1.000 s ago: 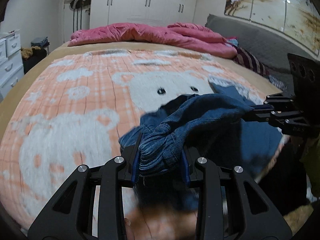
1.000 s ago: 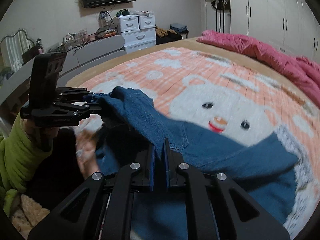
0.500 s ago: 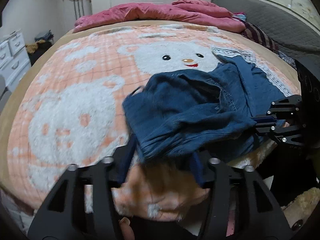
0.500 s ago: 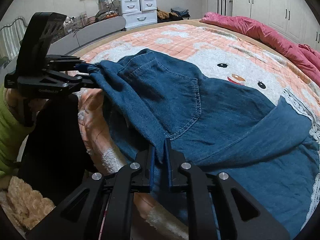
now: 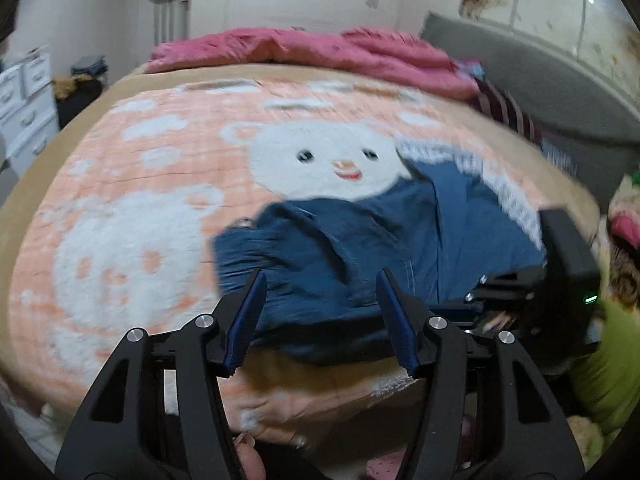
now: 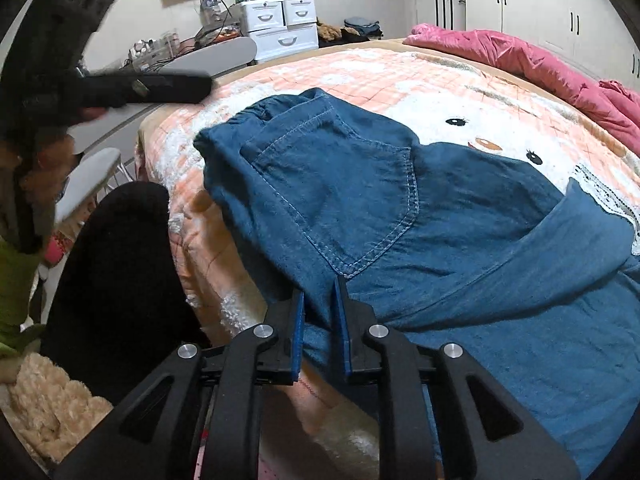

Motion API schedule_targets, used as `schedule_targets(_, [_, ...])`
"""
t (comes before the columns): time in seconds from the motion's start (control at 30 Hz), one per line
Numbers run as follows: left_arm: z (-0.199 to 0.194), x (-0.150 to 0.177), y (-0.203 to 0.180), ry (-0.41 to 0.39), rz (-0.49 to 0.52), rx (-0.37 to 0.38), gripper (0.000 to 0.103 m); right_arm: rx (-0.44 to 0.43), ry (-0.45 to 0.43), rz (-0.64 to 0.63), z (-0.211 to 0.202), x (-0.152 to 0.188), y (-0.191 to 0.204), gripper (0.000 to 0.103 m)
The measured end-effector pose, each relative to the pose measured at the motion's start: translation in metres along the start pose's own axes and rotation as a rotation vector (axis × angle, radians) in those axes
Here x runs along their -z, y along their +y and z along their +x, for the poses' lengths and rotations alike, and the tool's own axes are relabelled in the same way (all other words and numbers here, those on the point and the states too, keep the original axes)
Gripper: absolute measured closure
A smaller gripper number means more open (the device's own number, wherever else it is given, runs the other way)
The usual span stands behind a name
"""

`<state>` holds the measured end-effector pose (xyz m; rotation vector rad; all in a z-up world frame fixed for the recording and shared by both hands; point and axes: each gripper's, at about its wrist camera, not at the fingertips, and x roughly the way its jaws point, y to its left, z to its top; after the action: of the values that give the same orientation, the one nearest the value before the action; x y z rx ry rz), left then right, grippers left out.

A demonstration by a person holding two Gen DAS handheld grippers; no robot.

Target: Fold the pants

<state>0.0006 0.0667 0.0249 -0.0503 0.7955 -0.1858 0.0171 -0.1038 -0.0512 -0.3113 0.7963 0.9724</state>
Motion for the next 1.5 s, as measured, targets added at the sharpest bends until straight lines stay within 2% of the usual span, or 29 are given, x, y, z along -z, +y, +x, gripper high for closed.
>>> schedule_targets(0.07, [0.026,0.007,-0.004,0.082,0.009,-0.03,0.064,-0.013,-0.002,0.012,-0.002,0.0,0.0,0.085])
schedule_targets(0.17, [0.05,0.022,0.001,0.159,0.003,-0.086,0.066,-0.041,0.003,0.048,-0.011,0.002,-0.001,0.081])
schedule_targets(0.2, [0.05,0.024,-0.001,0.15,0.022,-0.093,0.066,-0.05,-0.007,0.069,-0.017,0.001,-0.002,0.081])
schedule_targets(0.27, [0.049,0.026,-0.005,0.148,0.046,-0.107,0.066,-0.053,-0.052,0.099,-0.032,-0.002,-0.003,0.074])
schedule_targets(0.37, [0.048,0.026,-0.003,0.142,0.041,-0.102,0.066,0.016,-0.108,0.11,-0.044,-0.015,-0.008,0.062])
schedule_targets(0.4, [0.048,0.027,-0.003,0.14,0.046,-0.105,0.066,0.055,-0.11,0.113,-0.042,-0.02,-0.012,0.061])
schedule_targets(0.5, [0.048,0.028,-0.007,0.137,0.055,-0.115,0.066,0.084,-0.066,0.146,-0.023,-0.027,-0.022,0.061])
schedule_targets(0.6, [0.049,0.029,-0.006,0.134,0.053,-0.117,0.066,0.143,0.083,0.201,0.011,-0.022,-0.033,0.06])
schedule_targets(0.73, [0.051,0.03,-0.007,0.125,0.054,-0.125,0.066,0.128,0.057,0.226,0.014,-0.015,-0.038,0.06])
schedule_targets(0.8, [0.049,0.028,-0.007,0.112,0.043,-0.117,0.065,0.101,0.034,0.253,0.005,-0.015,-0.041,0.058])
schedule_targets(0.87, [0.041,0.025,-0.008,0.087,0.025,-0.094,0.057,0.094,-0.005,0.266,-0.011,-0.017,-0.042,0.048])
schedule_targets(0.9, [0.036,0.024,-0.009,0.075,0.015,-0.085,0.056,0.104,-0.029,0.265,-0.023,-0.017,-0.042,0.047])
schedule_targets(1.03, [0.015,0.013,-0.02,0.027,0.023,-0.077,0.051,0.163,-0.084,0.301,-0.057,-0.011,-0.059,0.039])
schedule_targets(1.17, [0.007,-0.004,-0.041,-0.015,0.029,-0.016,0.041,0.253,-0.113,0.364,-0.083,-0.003,-0.084,0.029])
schedule_targets(1.23, [0.011,-0.01,-0.052,-0.027,0.036,0.007,0.036,0.283,-0.122,0.399,-0.092,0.004,-0.094,0.027])
schedule_targets(1.33, [0.029,-0.021,-0.074,-0.016,0.054,0.065,0.035,0.328,-0.129,0.431,-0.099,0.006,-0.108,0.024])
schedule_targets(1.5, [0.071,-0.035,-0.111,0.05,0.089,0.159,0.035,0.41,-0.152,0.456,-0.121,0.012,-0.128,0.014])
